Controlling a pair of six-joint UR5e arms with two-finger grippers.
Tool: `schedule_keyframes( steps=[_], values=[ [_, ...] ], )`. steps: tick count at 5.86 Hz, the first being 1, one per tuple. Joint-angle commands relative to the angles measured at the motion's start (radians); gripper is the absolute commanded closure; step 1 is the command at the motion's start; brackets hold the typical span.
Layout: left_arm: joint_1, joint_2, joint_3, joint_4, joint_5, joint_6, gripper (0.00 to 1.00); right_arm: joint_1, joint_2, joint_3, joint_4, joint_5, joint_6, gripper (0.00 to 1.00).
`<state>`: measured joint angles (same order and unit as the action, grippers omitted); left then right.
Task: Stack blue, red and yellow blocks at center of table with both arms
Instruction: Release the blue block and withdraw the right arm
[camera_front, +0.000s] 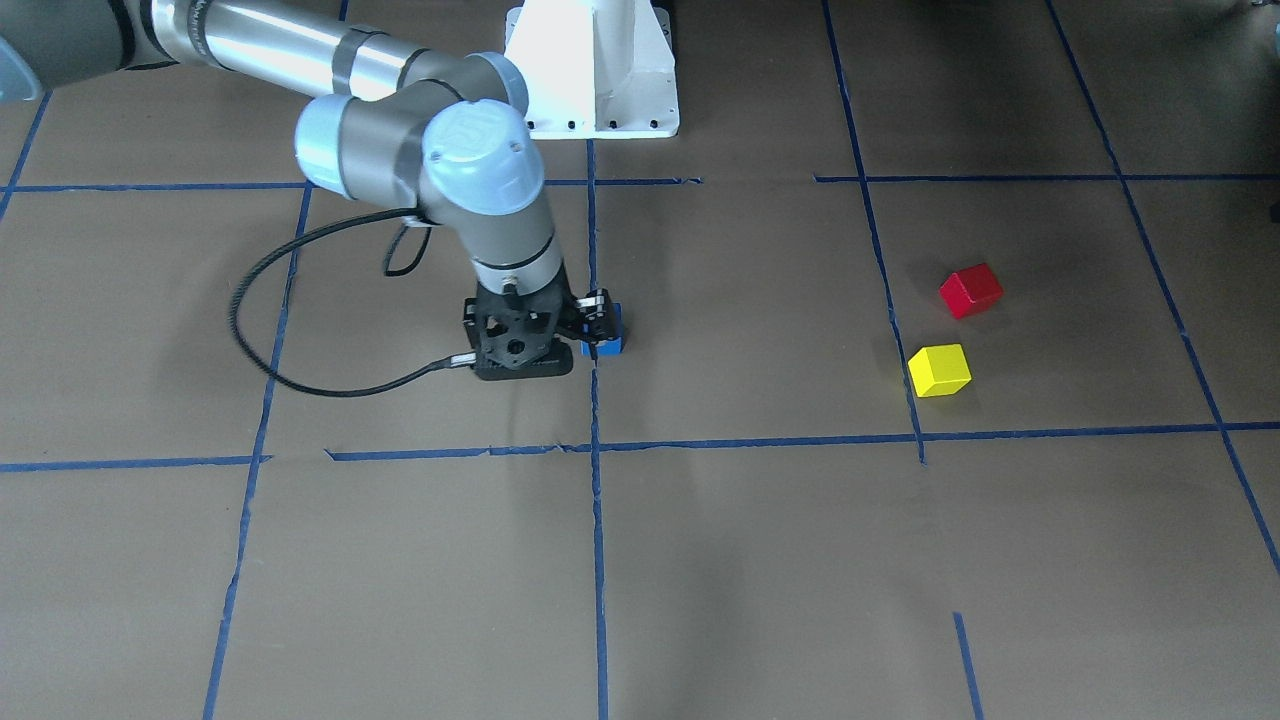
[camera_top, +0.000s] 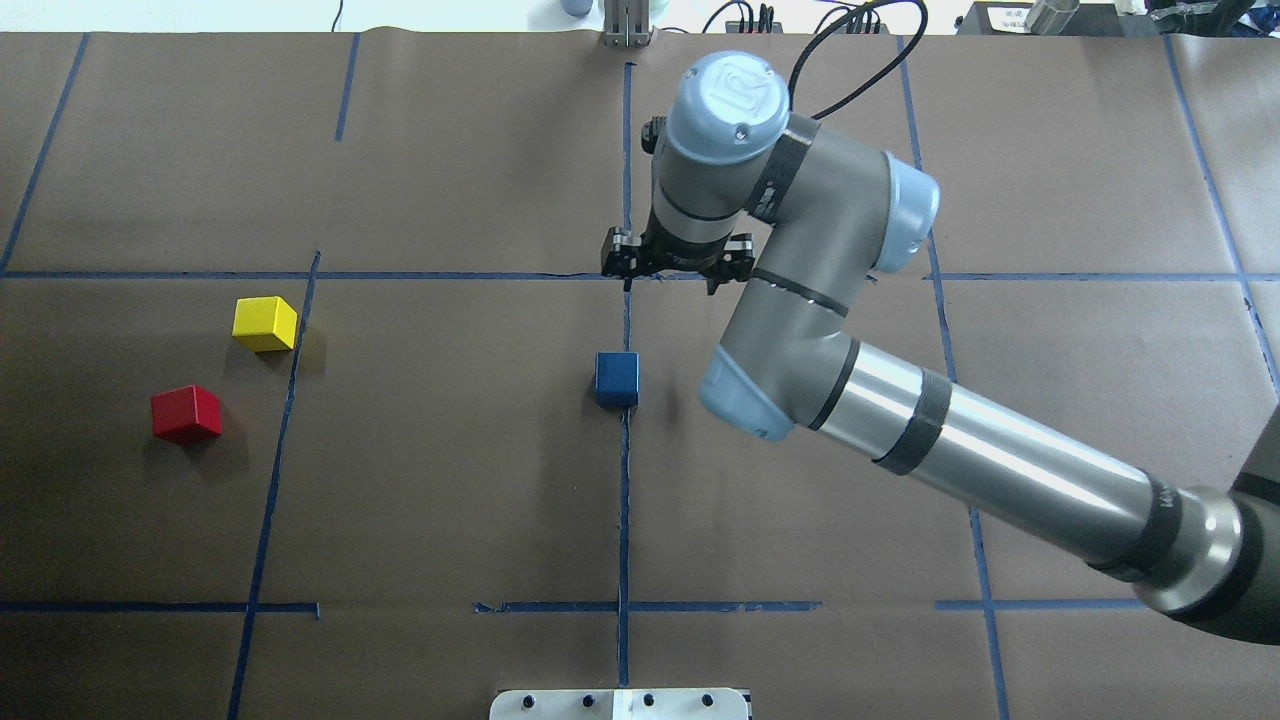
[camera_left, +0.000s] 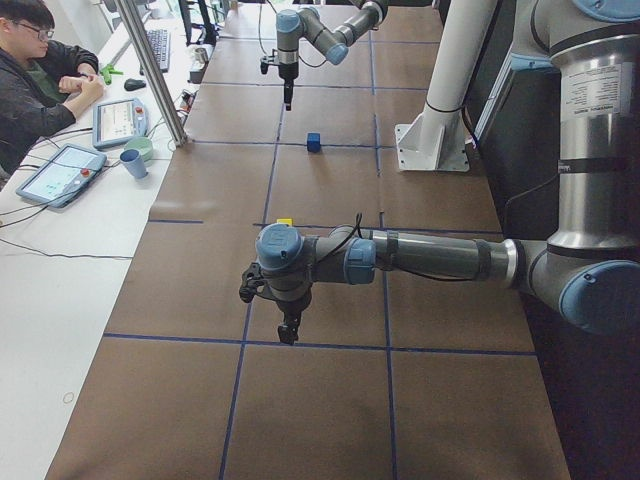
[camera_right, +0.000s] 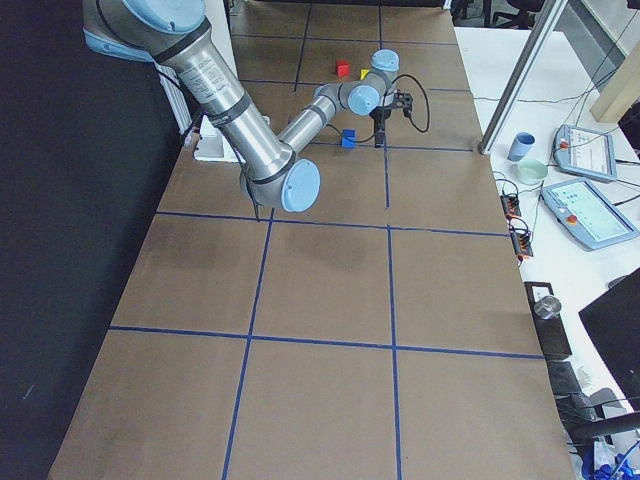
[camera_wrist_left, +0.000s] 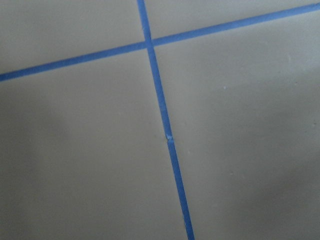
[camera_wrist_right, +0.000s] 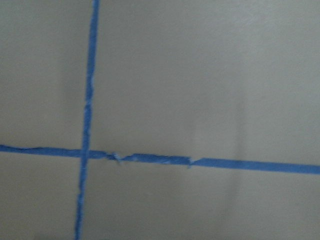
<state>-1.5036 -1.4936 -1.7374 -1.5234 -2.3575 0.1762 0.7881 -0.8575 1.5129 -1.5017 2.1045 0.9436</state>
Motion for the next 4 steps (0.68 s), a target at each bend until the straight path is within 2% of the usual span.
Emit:
schedule_keyframes(
  steps=[1, 2, 3, 4],
  values=[
    [0.0, -0.068, 0.004, -0.075, -0.005, -0.001, 0.0, 0.214, -0.218, 0.116, -0.002, 0.136, -0.333, 0.0],
    [0.005, -0.095, 0.013, -0.083, -0.006, -0.071, 0.0, 0.303, -0.336, 0.191, -0.046, 0.158, -0.532, 0.0],
    [0.076, -0.096, -0.002, -0.146, -0.003, -0.193, 0.0, 0.4, -0.453, 0.263, -0.14, 0.161, -0.788, 0.0],
    [0.195, -0.088, -0.002, -0.287, 0.007, -0.322, 0.0, 0.496, -0.568, 0.312, -0.197, 0.161, -1.03, 0.0]
  ],
)
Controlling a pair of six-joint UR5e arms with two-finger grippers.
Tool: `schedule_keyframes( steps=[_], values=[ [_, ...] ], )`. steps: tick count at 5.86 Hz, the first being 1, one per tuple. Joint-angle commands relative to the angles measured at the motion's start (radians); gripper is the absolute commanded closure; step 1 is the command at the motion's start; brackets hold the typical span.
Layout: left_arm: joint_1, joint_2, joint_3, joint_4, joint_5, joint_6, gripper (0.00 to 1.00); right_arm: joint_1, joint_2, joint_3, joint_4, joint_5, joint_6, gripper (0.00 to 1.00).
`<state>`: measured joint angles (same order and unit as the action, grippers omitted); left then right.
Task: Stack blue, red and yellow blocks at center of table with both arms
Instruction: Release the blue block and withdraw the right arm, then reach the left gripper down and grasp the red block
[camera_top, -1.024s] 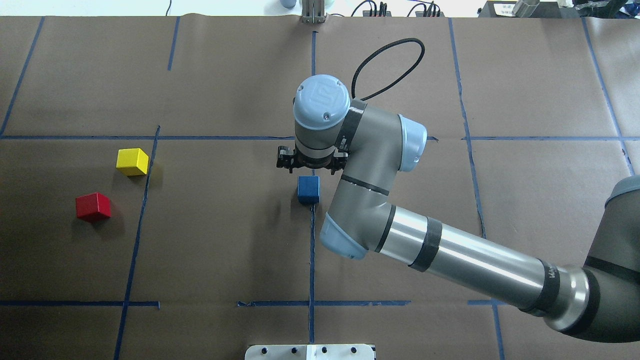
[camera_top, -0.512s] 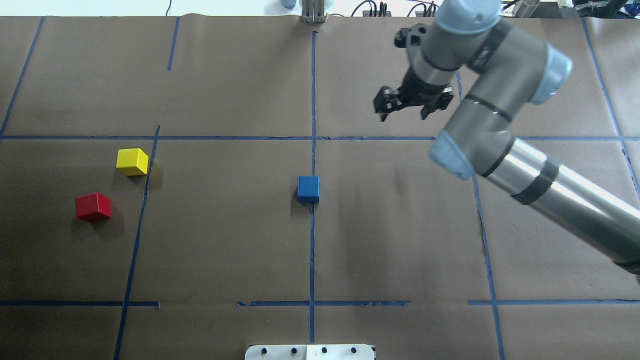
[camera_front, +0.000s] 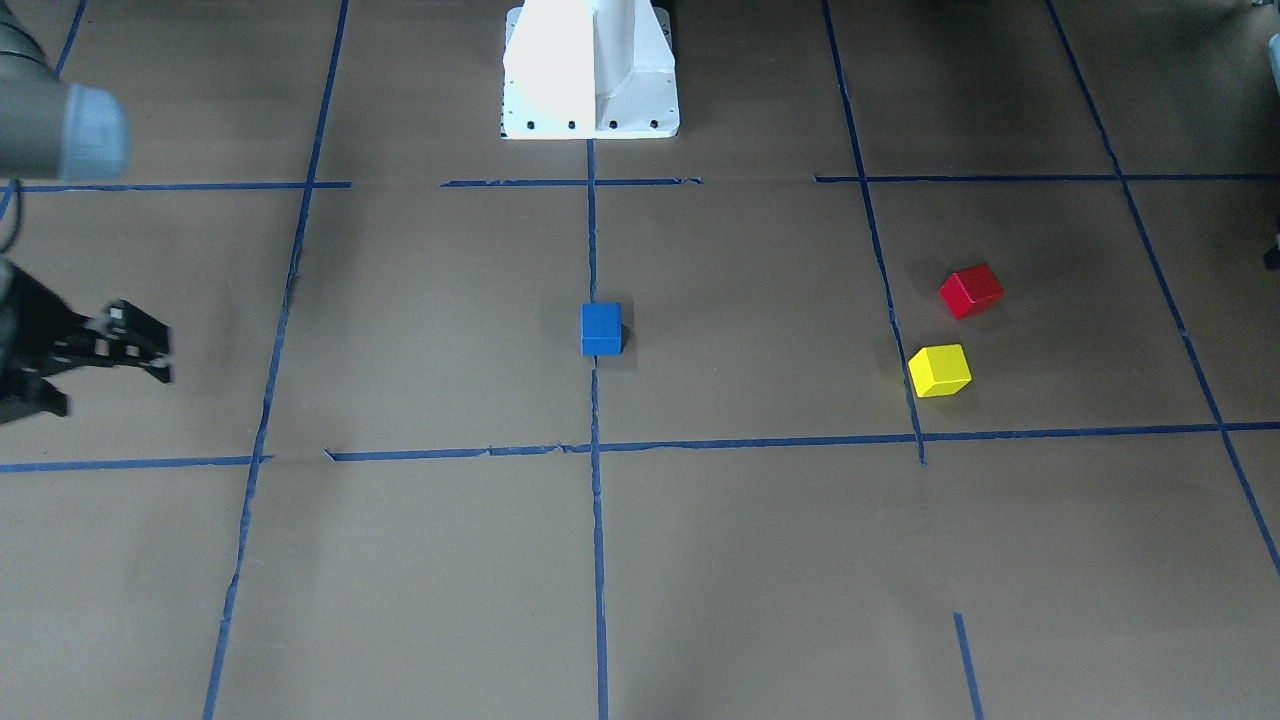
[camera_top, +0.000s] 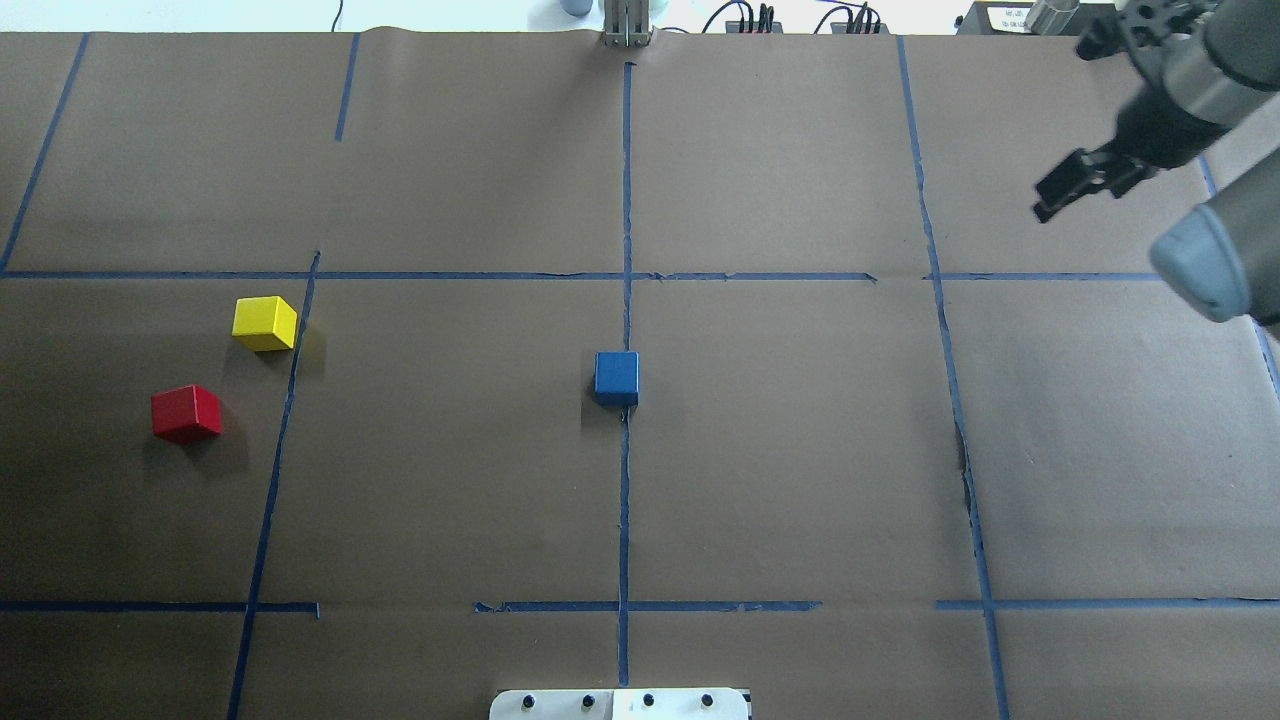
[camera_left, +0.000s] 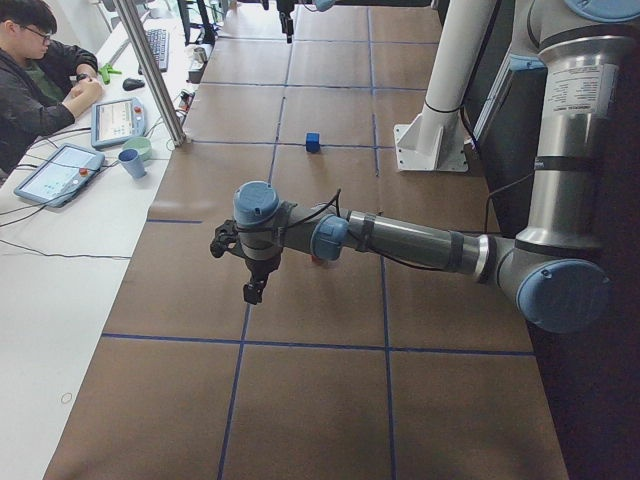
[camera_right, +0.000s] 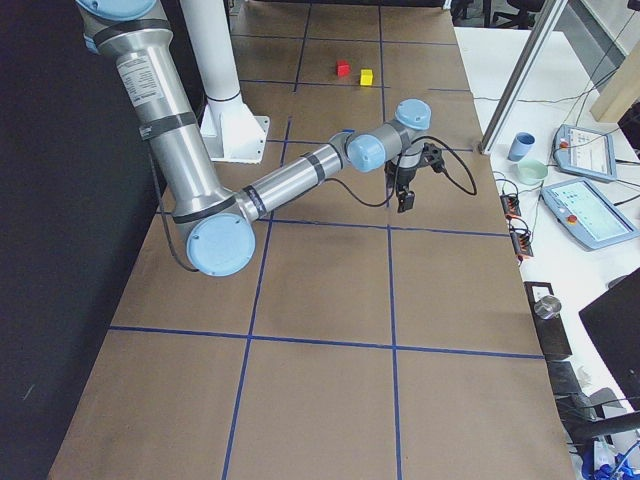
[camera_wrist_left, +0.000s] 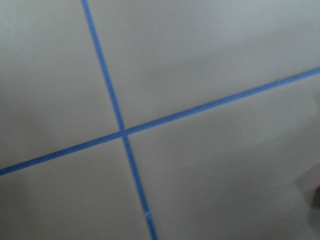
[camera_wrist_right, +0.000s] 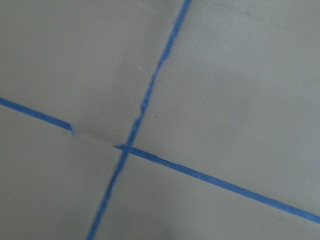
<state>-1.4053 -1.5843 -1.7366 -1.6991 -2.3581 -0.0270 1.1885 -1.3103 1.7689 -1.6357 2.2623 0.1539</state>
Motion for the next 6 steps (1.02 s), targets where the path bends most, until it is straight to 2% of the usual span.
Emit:
schedule_keyframes(
  steps=[1, 2, 3, 4, 5, 6],
  values=[
    [0.182, 0.003, -0.006, -0.184, 0.008, -0.257, 0.0, 0.212, -0.223, 0.054, -0.076, 0.003, -0.477, 0.0],
    [0.246, 0.003, -0.021, -0.22, 0.008, -0.403, 0.0, 0.297, -0.303, 0.044, -0.076, 0.002, -0.654, 0.0],
    [0.337, 0.003, -0.076, -0.221, 0.06, -0.69, 0.0, 0.315, -0.334, 0.046, -0.072, 0.003, -0.672, 0.0],
    [0.483, 0.03, -0.169, -0.22, 0.248, -0.969, 0.0, 0.315, -0.336, 0.044, -0.072, 0.002, -0.665, 0.0],
    [0.611, 0.035, -0.191, -0.22, 0.372, -1.207, 0.0, 0.315, -0.336, 0.044, -0.07, -0.001, -0.663, 0.0],
    [0.65, 0.04, -0.192, -0.218, 0.396, -1.278, 0.0, 0.315, -0.346, 0.038, -0.07, -0.003, -0.651, 0.0]
  ],
)
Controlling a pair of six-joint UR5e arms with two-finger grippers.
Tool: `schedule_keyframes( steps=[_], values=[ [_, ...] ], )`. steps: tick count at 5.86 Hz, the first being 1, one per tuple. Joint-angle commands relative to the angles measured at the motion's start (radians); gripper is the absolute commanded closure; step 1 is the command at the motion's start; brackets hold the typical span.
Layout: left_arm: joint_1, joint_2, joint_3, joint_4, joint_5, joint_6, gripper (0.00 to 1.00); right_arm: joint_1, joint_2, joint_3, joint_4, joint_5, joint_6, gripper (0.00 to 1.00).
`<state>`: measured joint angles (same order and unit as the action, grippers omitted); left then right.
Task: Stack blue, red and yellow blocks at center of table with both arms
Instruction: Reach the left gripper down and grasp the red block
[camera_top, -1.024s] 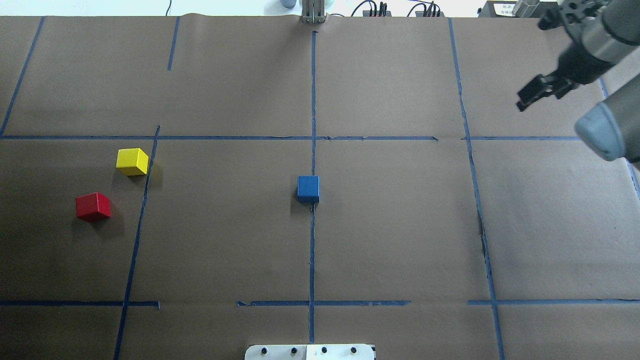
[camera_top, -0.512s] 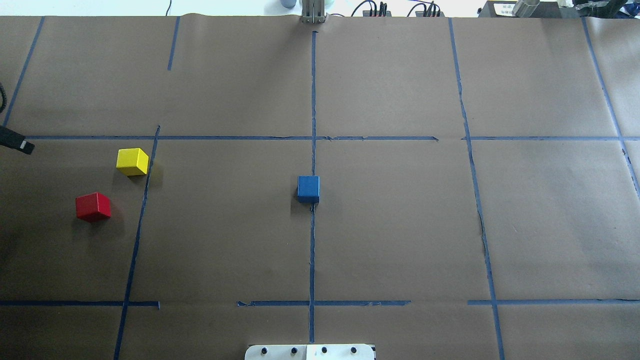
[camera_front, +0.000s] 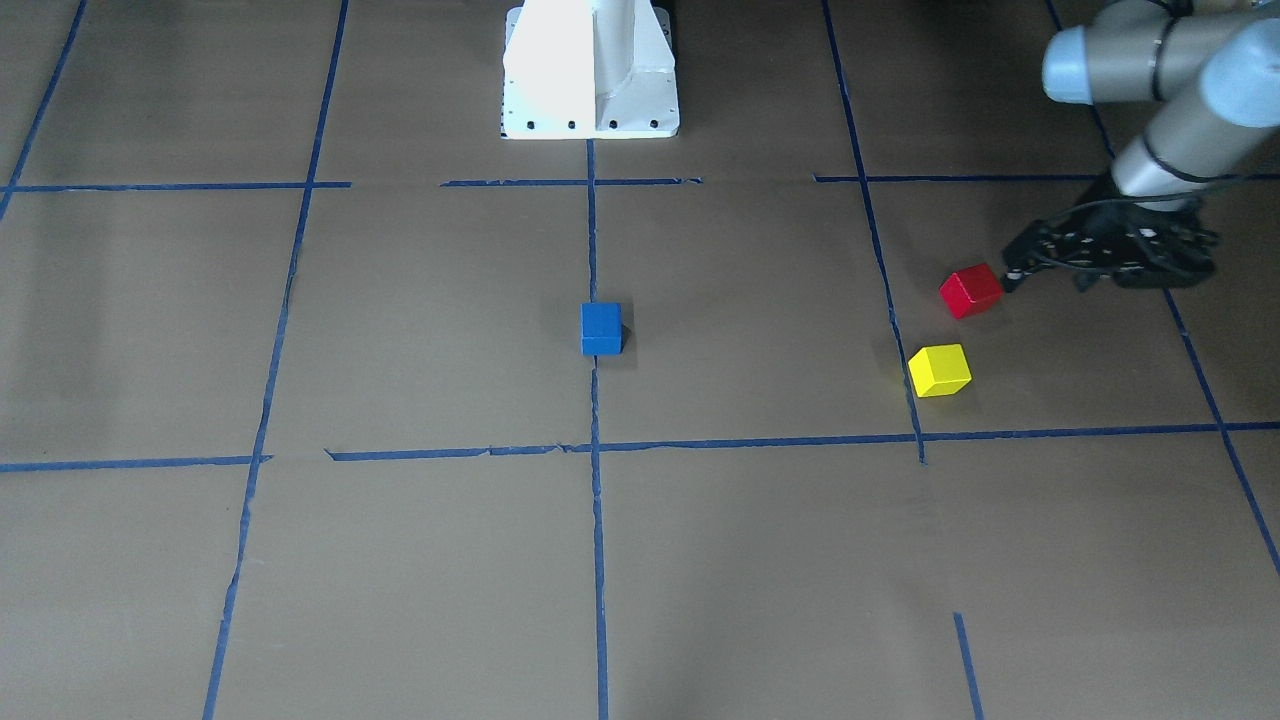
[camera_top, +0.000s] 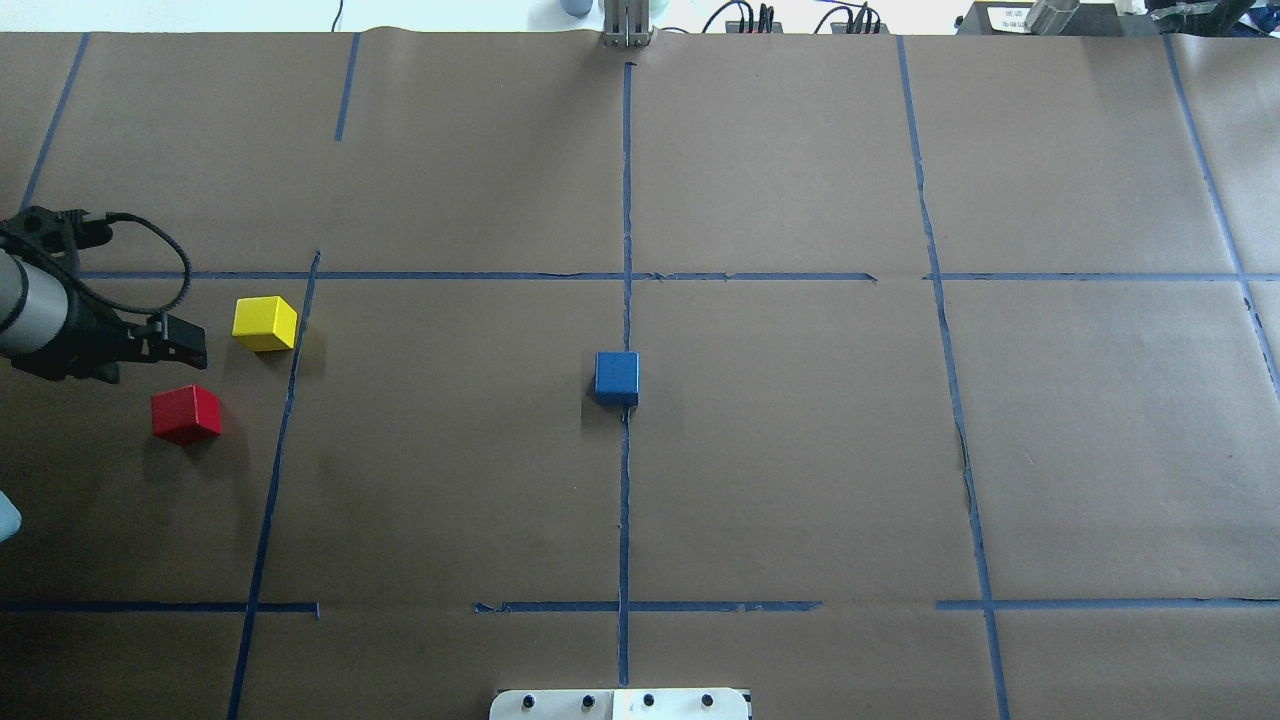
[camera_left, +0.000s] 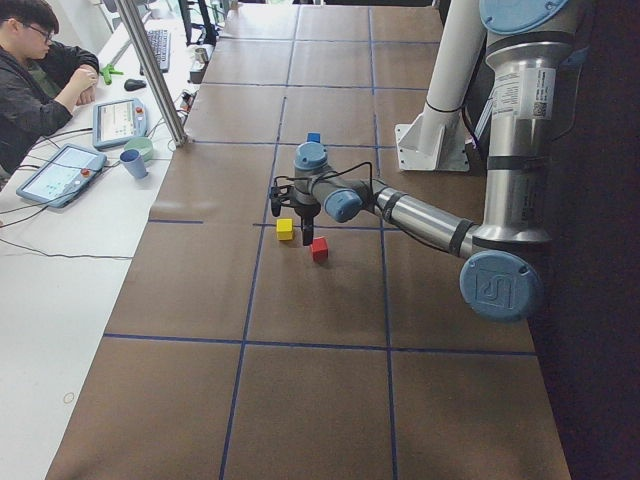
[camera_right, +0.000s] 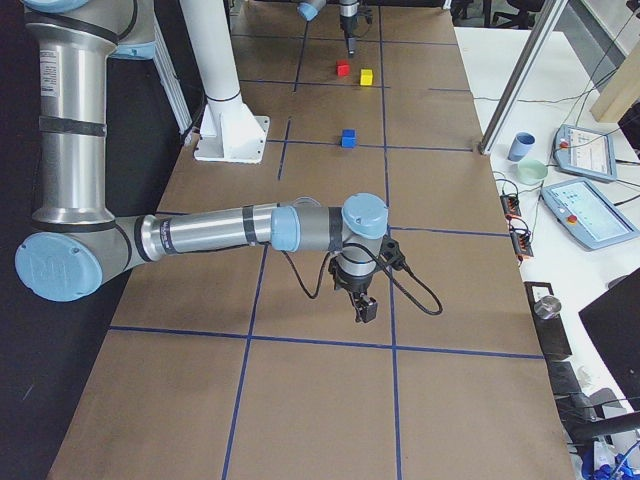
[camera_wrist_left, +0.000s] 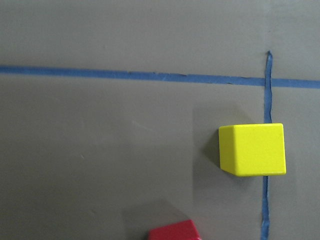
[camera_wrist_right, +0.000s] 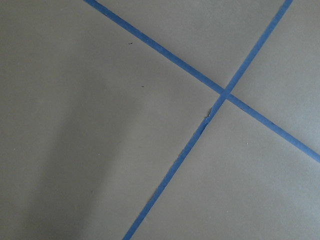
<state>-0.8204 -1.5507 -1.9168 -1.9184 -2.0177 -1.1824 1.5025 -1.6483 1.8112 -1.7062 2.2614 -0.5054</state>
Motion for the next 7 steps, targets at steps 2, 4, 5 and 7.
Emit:
schedule_keyframes(
  steps=[2, 4, 5, 7],
  values=[
    [0.078, 0.044, -0.004, -0.002, 0.056, -0.111, 0.0, 0.005, -0.024, -0.006, 0.003, 0.0, 0.082, 0.0],
    [0.105, 0.044, 0.009, -0.002, 0.053, -0.111, 0.0, 0.005, -0.024, -0.006, 0.004, 0.0, 0.082, 0.0],
    [0.107, 0.038, 0.024, -0.004, 0.056, -0.109, 0.0, 0.005, -0.024, -0.006, 0.004, 0.0, 0.082, 0.0],
    [0.106, 0.031, 0.064, -0.019, 0.05, -0.022, 0.0, 0.005, -0.025, -0.006, 0.004, 0.001, 0.082, 0.0]
  ],
)
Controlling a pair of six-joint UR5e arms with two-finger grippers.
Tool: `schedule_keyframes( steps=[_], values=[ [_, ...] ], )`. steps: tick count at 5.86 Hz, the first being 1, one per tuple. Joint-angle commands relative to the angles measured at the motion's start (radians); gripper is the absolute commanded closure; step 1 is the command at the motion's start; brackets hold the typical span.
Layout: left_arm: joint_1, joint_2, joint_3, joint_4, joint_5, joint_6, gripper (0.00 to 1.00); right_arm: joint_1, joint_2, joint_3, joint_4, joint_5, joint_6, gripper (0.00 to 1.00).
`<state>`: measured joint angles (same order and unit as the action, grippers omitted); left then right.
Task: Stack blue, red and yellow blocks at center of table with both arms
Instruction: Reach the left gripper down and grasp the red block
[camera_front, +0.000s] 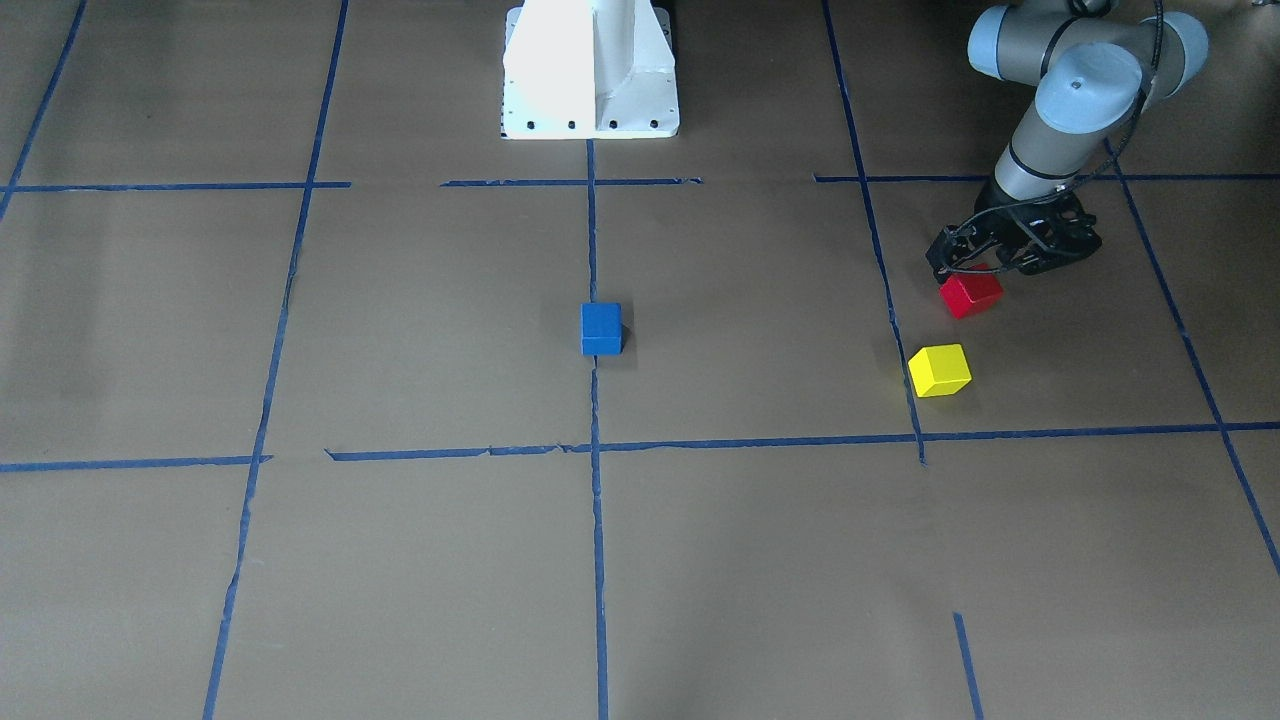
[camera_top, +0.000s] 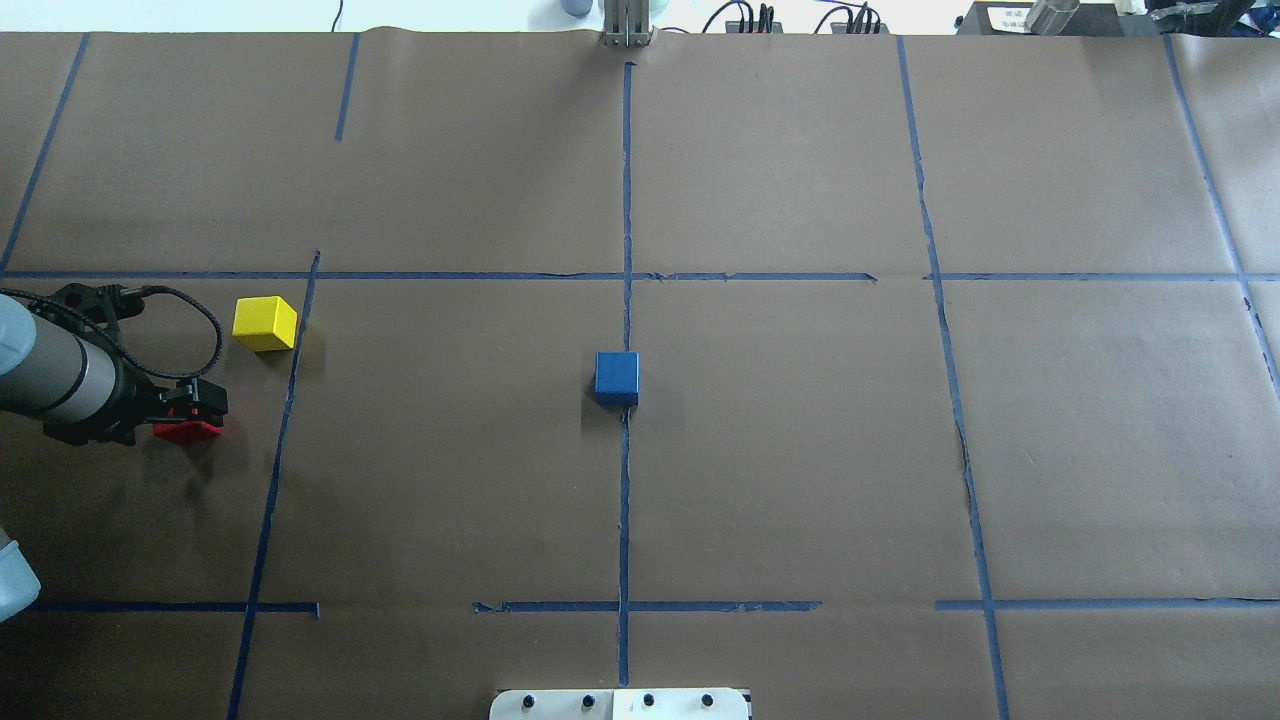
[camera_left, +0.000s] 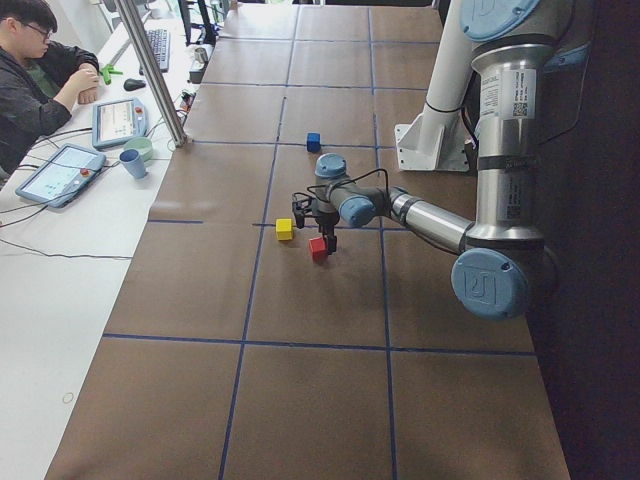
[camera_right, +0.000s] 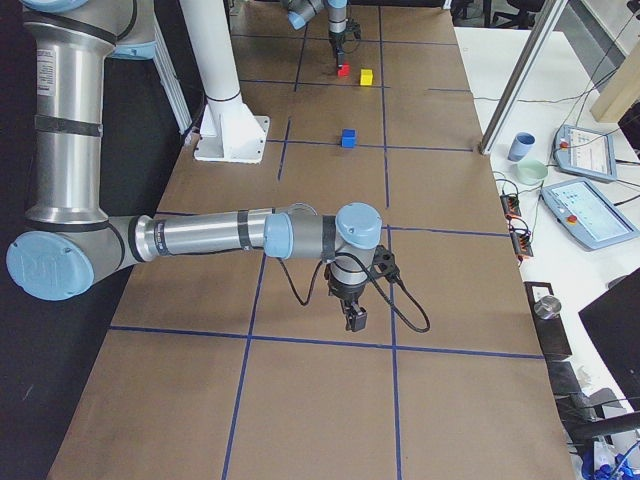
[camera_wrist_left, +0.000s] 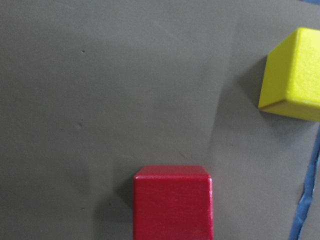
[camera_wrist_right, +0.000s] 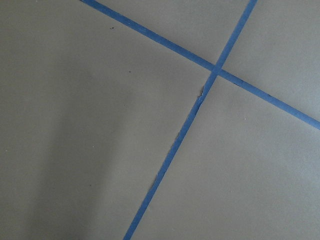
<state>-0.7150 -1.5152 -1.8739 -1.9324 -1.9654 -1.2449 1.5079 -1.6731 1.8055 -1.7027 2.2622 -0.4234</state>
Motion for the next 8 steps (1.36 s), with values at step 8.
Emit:
schedule_keyframes(
  steps=[8],
  values=[
    [0.0, -0.036, 0.068, -0.02, -0.004, 0.05, 0.15, 0.0, -0.007, 0.0, 0.002, 0.002, -0.003, 0.0]
  ],
)
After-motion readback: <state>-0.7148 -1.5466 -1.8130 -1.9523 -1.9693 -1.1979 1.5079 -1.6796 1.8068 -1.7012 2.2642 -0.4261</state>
